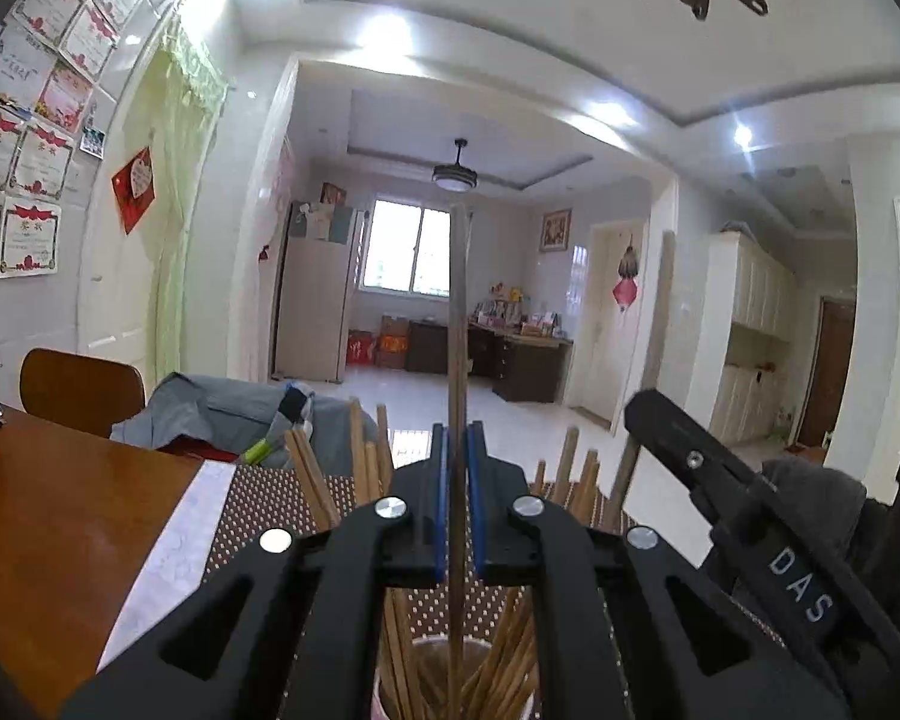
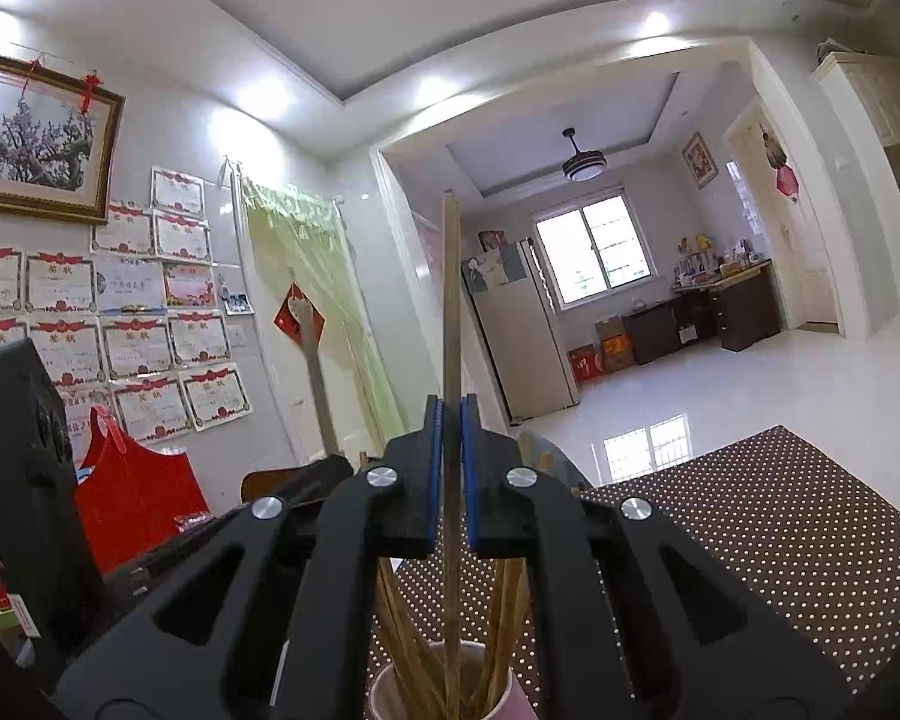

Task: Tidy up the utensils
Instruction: 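Lift both held chopsticks and lower them into the pink cup, then open the left tool over the cup while the right tool releases its chopstick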

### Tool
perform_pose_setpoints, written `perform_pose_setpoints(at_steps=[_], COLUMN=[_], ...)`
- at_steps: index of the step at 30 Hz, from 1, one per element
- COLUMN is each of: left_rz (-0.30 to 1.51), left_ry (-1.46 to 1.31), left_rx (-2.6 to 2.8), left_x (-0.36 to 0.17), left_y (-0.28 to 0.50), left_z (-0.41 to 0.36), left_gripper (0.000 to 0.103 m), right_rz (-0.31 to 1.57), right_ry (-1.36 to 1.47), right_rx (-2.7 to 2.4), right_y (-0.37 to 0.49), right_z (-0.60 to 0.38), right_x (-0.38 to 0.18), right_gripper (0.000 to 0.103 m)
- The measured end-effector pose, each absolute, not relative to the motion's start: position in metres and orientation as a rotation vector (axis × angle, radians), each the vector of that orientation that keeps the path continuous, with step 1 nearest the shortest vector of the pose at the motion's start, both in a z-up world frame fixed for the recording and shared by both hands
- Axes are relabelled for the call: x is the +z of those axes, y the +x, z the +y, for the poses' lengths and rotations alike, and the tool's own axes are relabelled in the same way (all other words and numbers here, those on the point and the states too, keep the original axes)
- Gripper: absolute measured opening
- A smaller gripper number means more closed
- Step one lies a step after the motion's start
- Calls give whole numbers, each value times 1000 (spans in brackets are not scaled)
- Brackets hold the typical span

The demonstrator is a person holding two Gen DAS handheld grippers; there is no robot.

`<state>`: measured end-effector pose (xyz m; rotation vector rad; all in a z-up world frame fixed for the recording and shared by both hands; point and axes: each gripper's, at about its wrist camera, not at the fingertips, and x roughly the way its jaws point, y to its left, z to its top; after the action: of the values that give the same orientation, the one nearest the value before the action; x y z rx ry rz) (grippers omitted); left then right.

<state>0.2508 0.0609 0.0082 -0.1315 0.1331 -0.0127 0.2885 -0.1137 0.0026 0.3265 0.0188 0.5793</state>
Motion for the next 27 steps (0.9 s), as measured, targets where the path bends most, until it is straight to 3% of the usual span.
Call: perform_pose_setpoints(at_steps=[8,10,14,19,27], left_rz=[241,243,238,244,298], left_ry=[-114,-109,-100,-61,-45], left_rx=[7,8,8,44,121], left_x=[-6,-6,-2,2,8], left_y=[252,247,239,227,222], left_z=[58,57,57,58,74], left_gripper=[8,22,26,46,58], right_rz=[70,78,95,113,157], right_ry=[298,291,287,274,236], right_rx=[568,564,555,550,539], right_y=[283,282,281,281,279], right_z=[-112,-112,-112,-109,-101], right_x=[-8,-9,-12,-12,-22], right_gripper=[7,7,7,7,7])
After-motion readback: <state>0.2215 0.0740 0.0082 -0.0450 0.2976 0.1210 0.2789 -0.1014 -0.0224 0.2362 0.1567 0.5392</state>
